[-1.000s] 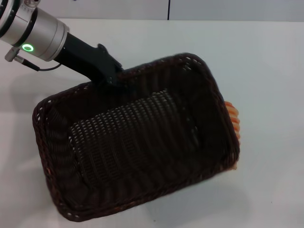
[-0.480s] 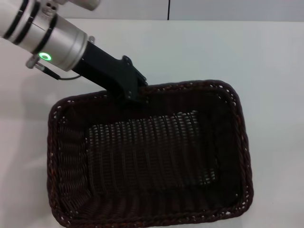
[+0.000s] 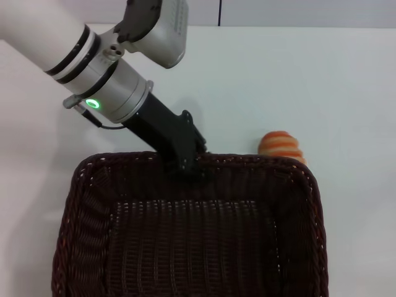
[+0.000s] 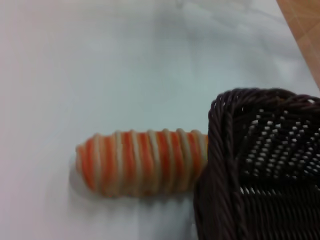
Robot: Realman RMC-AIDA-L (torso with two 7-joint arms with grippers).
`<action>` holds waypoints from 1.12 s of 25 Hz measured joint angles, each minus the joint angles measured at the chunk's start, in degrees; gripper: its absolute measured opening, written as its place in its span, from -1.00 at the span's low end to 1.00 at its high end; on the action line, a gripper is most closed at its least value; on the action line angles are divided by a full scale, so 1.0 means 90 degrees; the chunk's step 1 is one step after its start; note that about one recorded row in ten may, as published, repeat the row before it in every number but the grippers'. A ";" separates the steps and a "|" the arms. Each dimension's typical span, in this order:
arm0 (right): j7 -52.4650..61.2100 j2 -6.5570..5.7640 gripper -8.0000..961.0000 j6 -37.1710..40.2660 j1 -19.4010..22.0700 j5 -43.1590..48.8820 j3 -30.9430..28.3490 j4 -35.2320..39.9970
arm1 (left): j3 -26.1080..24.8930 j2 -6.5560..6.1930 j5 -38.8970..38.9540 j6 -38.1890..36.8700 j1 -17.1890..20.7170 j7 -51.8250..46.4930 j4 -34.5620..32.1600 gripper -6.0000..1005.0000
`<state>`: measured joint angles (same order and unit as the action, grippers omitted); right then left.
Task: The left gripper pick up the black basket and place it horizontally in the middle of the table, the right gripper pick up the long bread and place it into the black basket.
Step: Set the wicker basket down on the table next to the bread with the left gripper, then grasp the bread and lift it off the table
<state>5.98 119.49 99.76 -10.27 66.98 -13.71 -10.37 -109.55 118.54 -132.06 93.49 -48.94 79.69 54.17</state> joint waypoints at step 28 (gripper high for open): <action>0.0011 -0.0012 0.55 -0.0065 0.0084 0.0011 0.0123 -0.0006 | 0.4793 -0.0012 0.1772 -1.3900 0.3442 0.1411 0.2769 0.53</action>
<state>6.09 119.39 99.18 -9.51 67.08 -12.60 -10.42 -66.41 118.43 -116.10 -31.61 -17.97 92.38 79.09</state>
